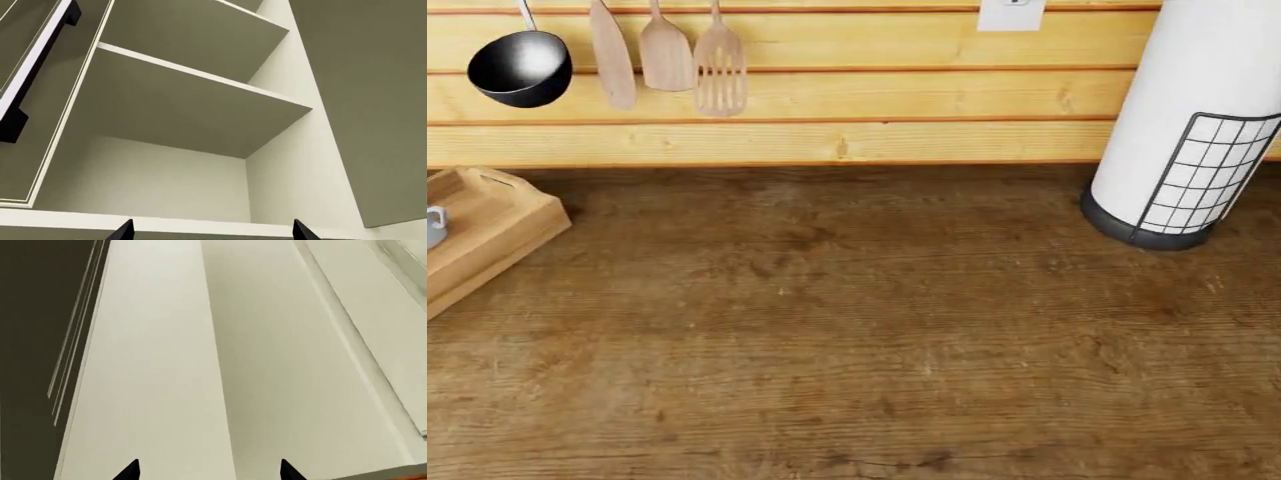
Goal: Pick the kettle from the counter and place it on the tray. Then pick the mug from the cabinet and place it on the tray. Then close the cabinet doors.
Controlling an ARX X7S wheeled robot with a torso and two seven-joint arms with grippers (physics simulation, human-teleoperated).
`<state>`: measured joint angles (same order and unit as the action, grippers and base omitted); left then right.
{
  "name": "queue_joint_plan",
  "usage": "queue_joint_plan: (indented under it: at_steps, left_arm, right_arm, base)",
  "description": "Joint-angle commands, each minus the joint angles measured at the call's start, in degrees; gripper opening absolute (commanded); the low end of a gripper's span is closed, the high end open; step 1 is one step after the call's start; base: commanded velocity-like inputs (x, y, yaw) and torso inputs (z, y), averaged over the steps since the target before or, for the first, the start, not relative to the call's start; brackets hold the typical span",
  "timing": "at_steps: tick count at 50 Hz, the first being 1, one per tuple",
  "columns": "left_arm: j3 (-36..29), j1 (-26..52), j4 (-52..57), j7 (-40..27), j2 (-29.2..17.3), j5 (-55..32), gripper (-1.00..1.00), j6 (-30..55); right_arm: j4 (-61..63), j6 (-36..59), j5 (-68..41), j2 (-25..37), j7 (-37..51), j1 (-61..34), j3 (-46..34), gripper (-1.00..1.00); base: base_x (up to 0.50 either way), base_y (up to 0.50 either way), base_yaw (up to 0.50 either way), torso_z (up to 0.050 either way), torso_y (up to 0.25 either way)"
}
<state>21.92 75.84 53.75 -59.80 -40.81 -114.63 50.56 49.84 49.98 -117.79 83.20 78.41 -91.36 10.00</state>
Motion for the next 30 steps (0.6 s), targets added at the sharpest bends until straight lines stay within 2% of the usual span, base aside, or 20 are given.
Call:
queue_joint_plan:
  at_steps: [1, 2, 3, 6, 9, 17, 26, 28, 30]
  left_arm:
    - [0.64, -0.66, -0.32, 0.58, -0.14, 0.30, 1.00, 0.13]
    - [0.58, -0.51, -0.32, 0.48, -0.26, 0.18, 1.00, 0.05]
    - [0.54, -0.41, -0.31, 0.39, -0.35, 0.06, 1.00, -0.03]
    - [0.60, -0.62, -0.26, 0.50, -0.43, 0.05, 1.00, 0.06]
    - [0.57, -0.67, -0.28, 0.54, -0.52, -0.03, 1.00, 0.05]
    - [2.20, -1.82, -0.19, 1.25, -1.10, -0.26, 1.00, 0.13]
    - [2.15, -1.56, -0.68, 2.24, -1.04, 0.28, 1.00, 0.46]
    - [2.89, -2.30, -0.66, 2.66, -1.09, 0.35, 1.00, 0.62]
    - [3.70, -2.97, -0.52, 2.87, -1.29, 0.08, 1.00, 0.58]
  right_arm:
    - [-15.05, 17.39, 2.75, -14.22, -4.73, -33.25, -23.82, 1.00]
    - [-16.69, 18.01, 3.45, -16.54, -5.85, -41.85, -24.38, 1.00]
    - [-18.06, 19.46, 4.08, -18.92, -6.80, -43.43, -24.11, 1.00]
    - [-23.64, 31.77, 4.92, -31.26, -5.66, -43.63, -15.99, 1.00]
    - [-27.08, 38.73, 6.36, -38.61, -6.14, -43.63, -12.84, 1.00]
    - [-29.07, 39.95, 27.37, -48.22, -23.47, -43.64, -13.54, 1.00]
    - [-35.45, 39.92, 42.17, -58.22, -34.76, -43.64, -12.14, 1.00]
    - [-37.98, 39.84, 47.98, -60.84, -39.02, -43.64, -10.92, 1.00]
    - [-39.05, 39.78, 58.66, -63.71, -47.15, -43.64, -10.79, 1.00]
  base:
    - [0.00, 0.00, 0.00, 0.000, 0.000]
    - [0.00, 0.00, 0.00, 0.000, 0.000]
    - [0.00, 0.00, 0.00, 0.000, 0.000]
    - [0.00, 0.00, 0.00, 0.000, 0.000]
    - [0.00, 0.00, 0.00, 0.000, 0.000]
    - [0.00, 0.00, 0.00, 0.001, 0.000]
    - [0.00, 0.00, 0.00, 0.005, 0.001]
    - [0.00, 0.00, 0.00, 0.005, 0.000]
    - [0.00, 0.00, 0.00, 0.006, 0.005]
